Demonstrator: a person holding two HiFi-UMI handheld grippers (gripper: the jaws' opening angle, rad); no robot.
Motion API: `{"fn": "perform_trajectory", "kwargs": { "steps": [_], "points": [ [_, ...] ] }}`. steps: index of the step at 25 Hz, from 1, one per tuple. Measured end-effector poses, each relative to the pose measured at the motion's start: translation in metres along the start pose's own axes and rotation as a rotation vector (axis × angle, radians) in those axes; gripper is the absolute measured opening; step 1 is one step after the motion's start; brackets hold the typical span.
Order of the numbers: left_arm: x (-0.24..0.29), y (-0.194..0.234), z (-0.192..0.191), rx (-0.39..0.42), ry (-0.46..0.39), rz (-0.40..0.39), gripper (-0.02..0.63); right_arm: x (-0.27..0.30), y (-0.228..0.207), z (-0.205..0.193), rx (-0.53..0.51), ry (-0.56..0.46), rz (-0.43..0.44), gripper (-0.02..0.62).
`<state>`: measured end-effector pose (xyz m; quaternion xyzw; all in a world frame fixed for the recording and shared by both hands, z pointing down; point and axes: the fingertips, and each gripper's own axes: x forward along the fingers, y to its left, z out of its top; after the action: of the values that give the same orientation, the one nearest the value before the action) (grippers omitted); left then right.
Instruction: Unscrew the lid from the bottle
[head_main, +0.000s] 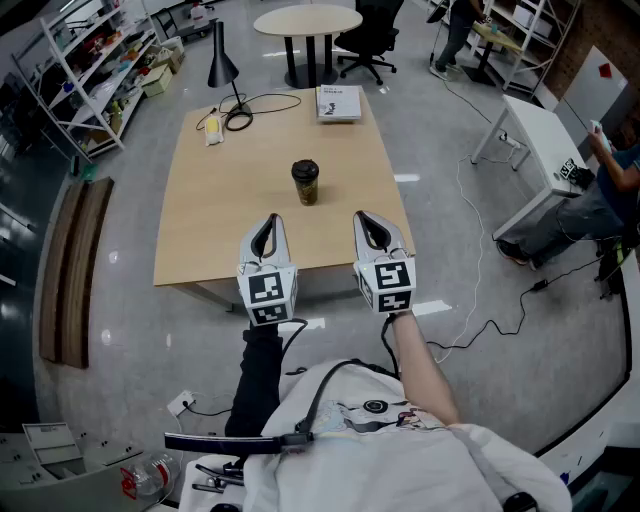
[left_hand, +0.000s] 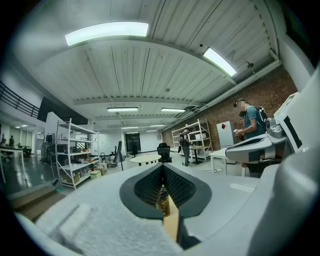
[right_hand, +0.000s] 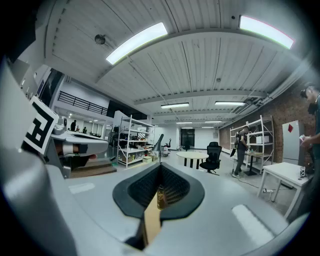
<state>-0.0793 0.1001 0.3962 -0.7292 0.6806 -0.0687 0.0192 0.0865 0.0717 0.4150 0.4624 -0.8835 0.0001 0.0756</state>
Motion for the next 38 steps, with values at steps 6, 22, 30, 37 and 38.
{"fn": "perform_trajectory", "kwargs": {
  "steps": [6, 22, 30, 37, 38],
  "points": [
    [0.005, -0.013, -0.009, -0.018, 0.025, 0.029, 0.003, -0.001, -0.009, -0.007, -0.011, 0.008, 0.036, 0.003],
    [0.042, -0.049, -0.112, -0.135, 0.211, -0.15, 0.402, 0.028, -0.027, -0.043, 0.079, 0.023, 0.193, 0.008],
    [0.17, -0.032, -0.241, -0.125, 0.393, -0.275, 0.583, 0.119, -0.053, -0.062, 0.097, 0.115, 0.236, 0.237],
    [0.271, -0.034, -0.313, -0.054, 0.444, -0.422, 0.58, 0.202, -0.079, -0.093, 0.209, 0.304, 0.254, 0.395],
    [0.281, -0.036, -0.32, -0.052, 0.446, -0.44, 0.58, 0.207, -0.089, -0.112, 0.239, 0.349, 0.212, 0.362]
  ]
}}
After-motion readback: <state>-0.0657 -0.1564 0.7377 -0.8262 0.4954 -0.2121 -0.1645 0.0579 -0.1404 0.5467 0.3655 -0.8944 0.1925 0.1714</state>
